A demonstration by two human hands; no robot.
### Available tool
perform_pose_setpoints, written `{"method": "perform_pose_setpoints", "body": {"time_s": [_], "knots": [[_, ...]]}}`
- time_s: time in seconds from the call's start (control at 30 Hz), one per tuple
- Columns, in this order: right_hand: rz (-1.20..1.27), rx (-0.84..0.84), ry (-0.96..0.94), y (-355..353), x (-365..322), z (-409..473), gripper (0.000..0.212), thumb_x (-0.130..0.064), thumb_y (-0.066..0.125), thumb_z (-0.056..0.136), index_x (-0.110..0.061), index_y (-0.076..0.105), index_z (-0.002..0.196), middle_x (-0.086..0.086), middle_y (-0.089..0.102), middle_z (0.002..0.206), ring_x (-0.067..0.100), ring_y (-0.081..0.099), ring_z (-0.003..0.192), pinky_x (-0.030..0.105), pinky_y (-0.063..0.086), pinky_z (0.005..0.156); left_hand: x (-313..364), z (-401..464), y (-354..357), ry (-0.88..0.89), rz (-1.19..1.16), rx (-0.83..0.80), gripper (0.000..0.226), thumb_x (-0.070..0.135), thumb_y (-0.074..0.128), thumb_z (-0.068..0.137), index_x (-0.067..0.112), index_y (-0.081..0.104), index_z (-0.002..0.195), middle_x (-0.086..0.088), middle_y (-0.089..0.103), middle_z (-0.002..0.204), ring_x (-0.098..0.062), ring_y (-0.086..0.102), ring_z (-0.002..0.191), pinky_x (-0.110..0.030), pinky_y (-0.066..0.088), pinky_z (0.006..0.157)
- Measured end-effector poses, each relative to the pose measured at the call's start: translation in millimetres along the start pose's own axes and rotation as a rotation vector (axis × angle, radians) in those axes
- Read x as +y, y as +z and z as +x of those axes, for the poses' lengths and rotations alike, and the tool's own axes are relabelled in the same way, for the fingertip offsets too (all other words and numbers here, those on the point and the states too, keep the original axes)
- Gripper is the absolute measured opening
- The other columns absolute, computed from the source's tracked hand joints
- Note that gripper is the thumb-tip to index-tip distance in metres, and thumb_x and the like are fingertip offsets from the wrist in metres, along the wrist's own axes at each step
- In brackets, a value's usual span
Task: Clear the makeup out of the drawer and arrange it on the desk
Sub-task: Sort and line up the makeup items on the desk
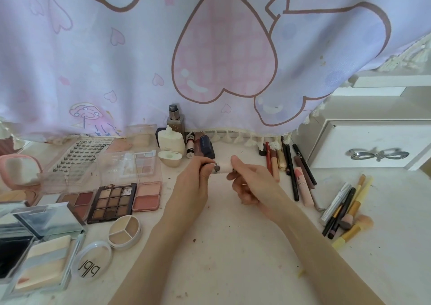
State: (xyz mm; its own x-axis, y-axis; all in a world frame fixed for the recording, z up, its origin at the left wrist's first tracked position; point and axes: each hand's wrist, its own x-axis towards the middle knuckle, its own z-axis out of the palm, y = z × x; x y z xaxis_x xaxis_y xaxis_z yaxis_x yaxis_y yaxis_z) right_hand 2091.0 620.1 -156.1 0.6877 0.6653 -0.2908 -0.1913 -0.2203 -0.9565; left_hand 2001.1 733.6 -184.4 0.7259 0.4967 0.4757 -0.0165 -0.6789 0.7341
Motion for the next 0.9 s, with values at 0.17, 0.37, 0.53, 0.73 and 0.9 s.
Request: {"method": "perform_pose_setpoints", "body": {"time_s": [0.17, 0.37, 0.53, 0.73, 0.9], "knots": [[-0.020, -0.073, 0.033, 13, 2, -3, 0.049, -0.053, 0.044, 0.092, -0.015, 0.040, 0.062, -0.009, 0.025, 0.041, 0.007, 0.019, 0.035, 0.017, 0.018, 0.034, -1, 1, 1, 0.024, 0.224, 0.046, 0.029, 0.015, 0.029, 0.098, 0.022, 0.040, 0.073, 0.006, 0.035, 0.060, -0.011, 0.034, 0.047, -0.023, 0.022, 0.051], [-0.103, -0.092, -0.062, 27, 6, -5, 0.046, -0.045, 0.040, 0.096, -0.014, 0.043, 0.063, -0.011, 0.029, 0.041, 0.006, 0.023, 0.035, 0.018, 0.022, 0.039, -6, 9, -17, 0.202, 0.583, 0.106, 0.024, 0.004, 0.033, 0.076, -0.005, 0.044, 0.095, -0.005, 0.045, 0.046, -0.014, 0.022, 0.037, -0.018, 0.009, 0.044], [-0.330, -0.010, -0.254, 23, 10, -4, 0.042, -0.046, 0.040, 0.095, -0.017, 0.047, 0.064, -0.010, 0.039, 0.048, 0.008, 0.031, 0.045, 0.023, 0.028, 0.051, -4, 3, -7, -0.241, 0.173, 0.095, 0.031, 0.018, 0.032, 0.099, 0.000, 0.048, 0.079, 0.006, 0.037, 0.055, -0.012, 0.036, 0.052, -0.028, 0.029, 0.059], [-0.451, -0.008, -0.492, 32, 10, -12, 0.028, -0.028, 0.048, 0.095, -0.016, 0.043, 0.071, -0.010, 0.035, 0.054, 0.004, 0.033, 0.046, 0.015, 0.029, 0.047, -10, 10, -10, -0.327, 0.057, 0.108, 0.036, 0.006, 0.034, 0.097, 0.018, 0.032, 0.063, 0.002, 0.036, 0.055, -0.009, 0.031, 0.050, -0.015, 0.031, 0.045], [-0.188, 0.070, -0.216, 27, 7, -7, 0.046, -0.048, 0.042, 0.093, -0.016, 0.037, 0.061, -0.007, 0.031, 0.048, 0.009, 0.025, 0.043, 0.024, 0.025, 0.046, -2, 0, -8, -0.154, 0.143, 0.128, 0.040, 0.025, 0.031, 0.096, 0.010, 0.049, 0.065, 0.003, 0.033, 0.048, -0.024, 0.036, 0.049, -0.030, 0.026, 0.050]]}}
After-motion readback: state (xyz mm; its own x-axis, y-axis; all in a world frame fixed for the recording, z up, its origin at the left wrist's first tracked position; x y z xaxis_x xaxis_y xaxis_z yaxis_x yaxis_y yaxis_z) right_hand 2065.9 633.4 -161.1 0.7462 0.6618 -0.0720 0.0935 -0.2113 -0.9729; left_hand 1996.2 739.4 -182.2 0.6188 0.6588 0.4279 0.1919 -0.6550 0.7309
